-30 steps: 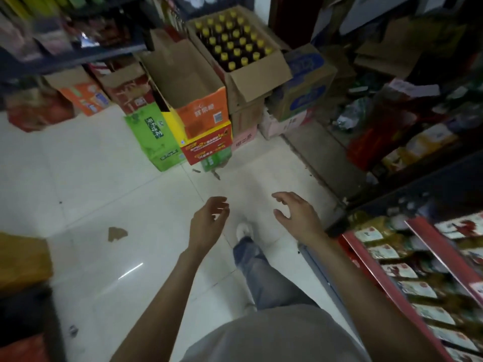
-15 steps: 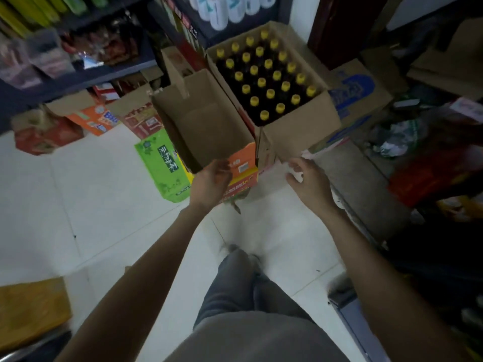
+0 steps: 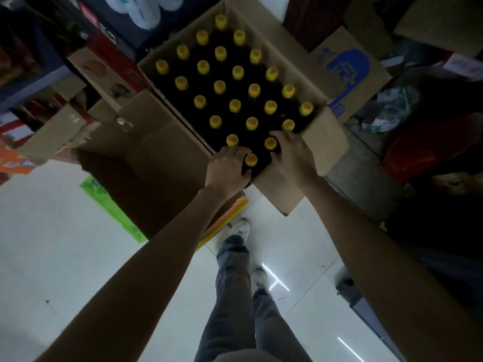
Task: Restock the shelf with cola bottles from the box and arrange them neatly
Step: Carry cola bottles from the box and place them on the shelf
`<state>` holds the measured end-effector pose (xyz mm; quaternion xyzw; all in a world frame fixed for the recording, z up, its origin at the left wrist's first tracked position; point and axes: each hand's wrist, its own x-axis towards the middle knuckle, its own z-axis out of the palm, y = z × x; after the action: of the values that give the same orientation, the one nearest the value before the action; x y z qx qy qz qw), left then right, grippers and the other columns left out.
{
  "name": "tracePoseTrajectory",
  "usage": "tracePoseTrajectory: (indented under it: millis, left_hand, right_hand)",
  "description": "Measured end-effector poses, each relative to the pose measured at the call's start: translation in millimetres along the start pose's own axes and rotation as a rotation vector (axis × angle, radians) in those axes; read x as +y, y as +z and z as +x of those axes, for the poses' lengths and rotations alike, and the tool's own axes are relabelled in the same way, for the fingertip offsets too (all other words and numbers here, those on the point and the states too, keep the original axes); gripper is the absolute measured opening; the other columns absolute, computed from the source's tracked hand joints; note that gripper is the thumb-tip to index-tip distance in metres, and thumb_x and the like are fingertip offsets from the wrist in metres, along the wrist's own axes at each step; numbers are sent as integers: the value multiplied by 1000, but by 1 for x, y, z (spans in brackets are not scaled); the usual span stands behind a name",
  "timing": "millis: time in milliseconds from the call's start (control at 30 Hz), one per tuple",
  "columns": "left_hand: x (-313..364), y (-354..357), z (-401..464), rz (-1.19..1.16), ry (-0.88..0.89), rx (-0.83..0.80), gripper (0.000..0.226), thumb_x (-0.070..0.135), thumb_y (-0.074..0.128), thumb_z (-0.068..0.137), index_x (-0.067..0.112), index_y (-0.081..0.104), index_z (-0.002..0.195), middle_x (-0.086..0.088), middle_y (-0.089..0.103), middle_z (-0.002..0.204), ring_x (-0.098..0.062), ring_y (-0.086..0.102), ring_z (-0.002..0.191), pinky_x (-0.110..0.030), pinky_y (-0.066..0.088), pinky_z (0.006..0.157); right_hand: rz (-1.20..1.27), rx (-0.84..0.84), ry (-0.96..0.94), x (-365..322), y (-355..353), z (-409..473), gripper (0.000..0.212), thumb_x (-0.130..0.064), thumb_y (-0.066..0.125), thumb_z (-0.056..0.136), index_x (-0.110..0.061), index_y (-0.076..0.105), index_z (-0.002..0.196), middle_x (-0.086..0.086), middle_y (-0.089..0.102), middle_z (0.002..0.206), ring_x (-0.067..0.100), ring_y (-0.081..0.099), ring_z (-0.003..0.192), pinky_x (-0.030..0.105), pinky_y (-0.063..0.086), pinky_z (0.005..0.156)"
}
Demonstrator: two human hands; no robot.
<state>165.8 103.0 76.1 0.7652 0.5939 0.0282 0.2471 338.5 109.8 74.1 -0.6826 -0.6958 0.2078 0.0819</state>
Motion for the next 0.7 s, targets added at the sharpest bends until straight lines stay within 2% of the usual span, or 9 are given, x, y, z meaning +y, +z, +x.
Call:
tracePoseTrajectory:
  millis: [67, 167, 233, 333, 400, 500, 567, 633, 700]
  left_hand:
    - [-3, 5, 20, 71, 56, -106, 48, 28, 63, 85, 18, 49, 130, -4, 53, 127, -25, 48, 120, -38, 46, 91]
    - [-4, 16, 40, 181, 60, -298, 55, 27, 66, 85, 16, 43, 133, -6, 47, 131, -27, 51, 118, -40, 49, 86]
    - [-2, 21, 46, 244, 70, -308, 51, 22, 66, 85, 15, 44, 131, -7, 47, 129, -29, 55, 113, -40, 50, 81]
    - [-5, 22, 47, 206, 63, -225, 39, 22, 62, 88, 16, 50, 124, -5, 53, 123, -29, 58, 107, -39, 49, 77]
    - [-13, 20, 41, 113, 72, -171, 35, 26, 66, 85, 18, 55, 118, -2, 57, 119, -26, 58, 106, -37, 49, 75]
    - [-22, 11, 26, -45, 144, -3, 36, 31, 79, 72, 17, 65, 103, -2, 63, 103, -25, 55, 102, -35, 53, 67]
    - [-20, -1, 17, -166, 196, 163, 36, 39, 78, 69, 17, 69, 96, 0, 64, 95, -19, 52, 97, -27, 47, 68]
    - [-9, -24, 7, -351, 234, 272, 36, 43, 73, 70, 17, 69, 95, 7, 61, 96, -13, 49, 98, -18, 41, 78]
    - [9, -49, -6, -579, 269, 329, 35, 32, 76, 70, 19, 65, 101, 14, 56, 106, -7, 52, 107, -15, 41, 89]
  right_hand:
    - [-101, -102, -20, 3, 7, 19, 48, -10, 64, 86, -12, 50, 132, 14, 54, 129, 34, 49, 118, 40, 42, 90]
    - [-144, -239, 35, 3, 16, 39, 52, -6, 64, 86, -13, 45, 134, 12, 51, 131, 33, 51, 118, 39, 44, 86]
    - [-155, -246, 51, 3, 22, 46, 49, -3, 64, 85, -11, 48, 130, 11, 49, 131, 32, 52, 117, 39, 46, 83]
    - [-113, -185, 38, 7, 24, 48, 37, -1, 64, 84, -7, 55, 120, 13, 49, 126, 35, 54, 110, 37, 44, 77]
    - [-57, -157, 40, 5, 17, 43, 37, -5, 67, 83, -7, 56, 119, 14, 49, 125, 36, 54, 108, 35, 41, 74]
    - [67, -101, 112, -5, -4, 32, 41, -15, 71, 83, -9, 56, 121, 14, 48, 128, 35, 55, 109, 36, 42, 80]
    - [222, 39, 160, -15, -24, 19, 41, -15, 75, 80, -7, 60, 117, 15, 53, 122, 33, 58, 101, 33, 42, 80]
    - [375, 239, 157, -25, -49, -2, 39, -14, 78, 74, -5, 64, 109, 15, 59, 109, 23, 58, 87, 20, 40, 73]
    - [499, 409, 147, -32, -74, -26, 36, -21, 75, 75, -5, 66, 105, 10, 59, 103, 11, 52, 86, 11, 37, 73]
